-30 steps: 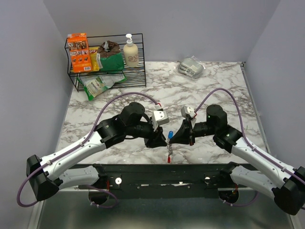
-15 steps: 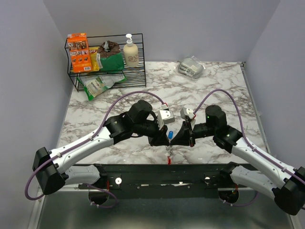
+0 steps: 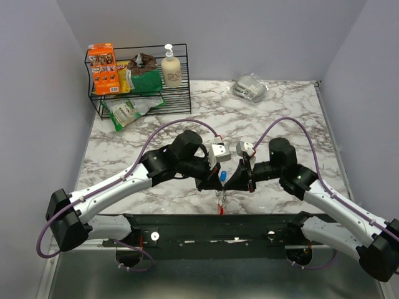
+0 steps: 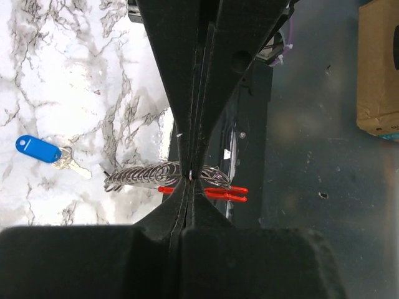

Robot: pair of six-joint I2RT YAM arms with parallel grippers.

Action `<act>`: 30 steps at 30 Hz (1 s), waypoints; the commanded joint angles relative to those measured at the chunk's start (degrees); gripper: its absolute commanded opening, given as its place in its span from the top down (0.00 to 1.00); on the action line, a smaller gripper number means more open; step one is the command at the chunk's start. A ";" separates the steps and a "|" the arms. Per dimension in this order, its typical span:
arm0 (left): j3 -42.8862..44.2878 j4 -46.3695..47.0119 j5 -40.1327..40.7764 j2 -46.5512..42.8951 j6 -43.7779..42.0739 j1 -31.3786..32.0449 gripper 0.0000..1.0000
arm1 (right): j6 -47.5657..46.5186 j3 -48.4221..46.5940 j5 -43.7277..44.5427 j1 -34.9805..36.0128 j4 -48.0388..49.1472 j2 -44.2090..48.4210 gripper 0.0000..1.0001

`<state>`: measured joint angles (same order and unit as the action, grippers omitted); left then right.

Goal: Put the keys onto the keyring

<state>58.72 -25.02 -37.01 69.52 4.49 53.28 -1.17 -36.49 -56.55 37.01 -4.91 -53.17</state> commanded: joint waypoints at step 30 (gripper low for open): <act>-18.64 28.09 9.33 -17.57 12.65 0.25 1.00 | 10.31 1.59 25.76 0.16 9.04 15.19 0.19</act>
<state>40.69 -3.51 -31.03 56.25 16.19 53.28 6.26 -36.25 -42.11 37.04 2.57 -40.27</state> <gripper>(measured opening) 0.008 0.792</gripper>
